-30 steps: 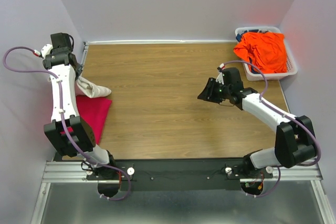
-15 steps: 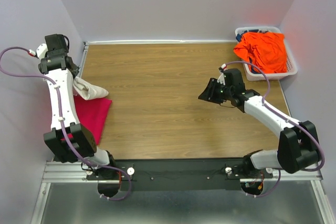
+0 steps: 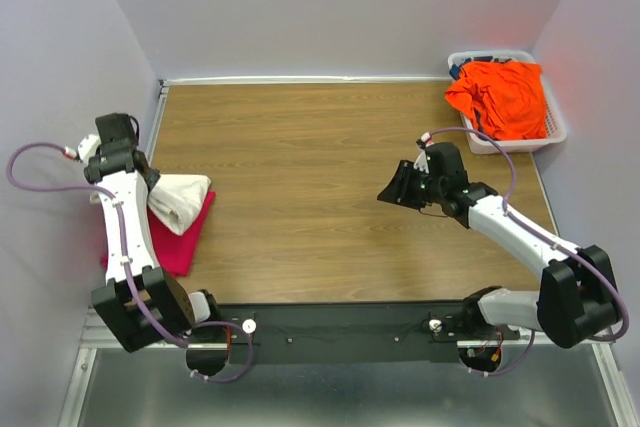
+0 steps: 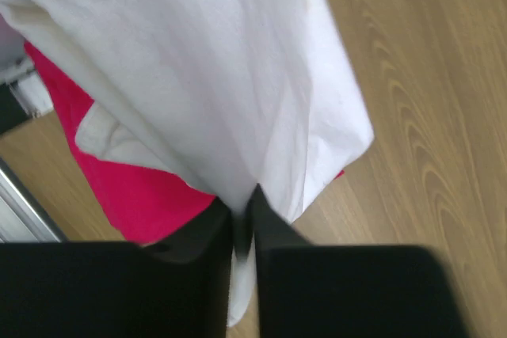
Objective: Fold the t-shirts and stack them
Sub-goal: Neatly place the folded tshirt to the corner, then reset both grippers
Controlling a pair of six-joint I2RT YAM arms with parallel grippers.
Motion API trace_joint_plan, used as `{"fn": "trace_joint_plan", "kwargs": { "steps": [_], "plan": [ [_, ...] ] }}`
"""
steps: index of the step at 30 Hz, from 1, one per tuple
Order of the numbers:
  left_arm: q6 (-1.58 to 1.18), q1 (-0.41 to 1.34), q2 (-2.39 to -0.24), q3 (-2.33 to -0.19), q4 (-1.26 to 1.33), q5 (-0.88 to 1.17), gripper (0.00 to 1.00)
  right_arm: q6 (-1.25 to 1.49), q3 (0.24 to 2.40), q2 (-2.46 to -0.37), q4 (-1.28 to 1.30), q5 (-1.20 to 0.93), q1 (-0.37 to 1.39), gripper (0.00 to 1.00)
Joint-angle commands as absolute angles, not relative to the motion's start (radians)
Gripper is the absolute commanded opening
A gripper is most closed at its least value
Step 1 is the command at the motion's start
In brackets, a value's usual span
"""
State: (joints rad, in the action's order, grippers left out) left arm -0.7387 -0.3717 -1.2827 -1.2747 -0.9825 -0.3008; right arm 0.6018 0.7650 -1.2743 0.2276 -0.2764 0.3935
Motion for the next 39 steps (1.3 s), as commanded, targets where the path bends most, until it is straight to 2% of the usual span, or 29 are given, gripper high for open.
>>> {"fn": "trace_joint_plan", "kwargs": {
  "steps": [1, 3, 4, 5, 13, 18, 29, 30, 34, 39],
  "plan": [
    [-0.767, -0.426, -1.168, -1.157, -0.988, -0.402, 0.68, 0.601, 0.718, -1.23, 0.236, -0.267, 0.413, 0.49],
    [-0.736, -0.439, -1.123, -1.135, -0.971, -0.396, 0.91, 0.597, 0.704, -1.218, 0.239, -0.273, 0.416, 0.49],
    [-0.729, -0.44, -1.106, -1.125, -0.963, -0.385, 0.92, 0.592, 0.703, -1.21, 0.241, -0.273, 0.414, 0.49],
    [-0.724, -0.439, -1.091, -1.121, -0.944, -0.359, 0.98, 0.585, 0.707, -1.209, 0.251, -0.272, 0.416, 0.49],
    [-0.64, -0.43, -0.965, -1.094, -0.786, -0.164, 0.98, 0.58, 0.712, -1.175, 0.276, -0.255, 0.417, 0.49],
    [-0.649, -0.332, -0.956, -1.071, -0.72, -0.1, 0.98, 0.584, 0.712, -1.152, 0.282, -0.235, 0.417, 0.49],
    [-0.827, 0.248, -1.092, -1.08, -0.536, -0.184, 0.98, 0.584, 0.756, -1.128, 0.291, -0.181, 0.416, 0.5],
    [-0.834, 0.248, -1.11, -1.086, -0.522, -0.192, 0.98, 0.581, 0.762, -1.127, 0.291, -0.172, 0.417, 0.5],
    [-0.827, 0.455, -1.225, -1.137, -0.454, -0.224, 0.98, 0.581, 0.801, -1.129, 0.301, -0.112, 0.416, 0.5],
    [-0.749, 0.59, -1.269, -1.137, -0.362, -0.212, 0.98, 0.58, 0.839, -1.103, 0.301, -0.028, 0.417, 0.5]
  ]
}}
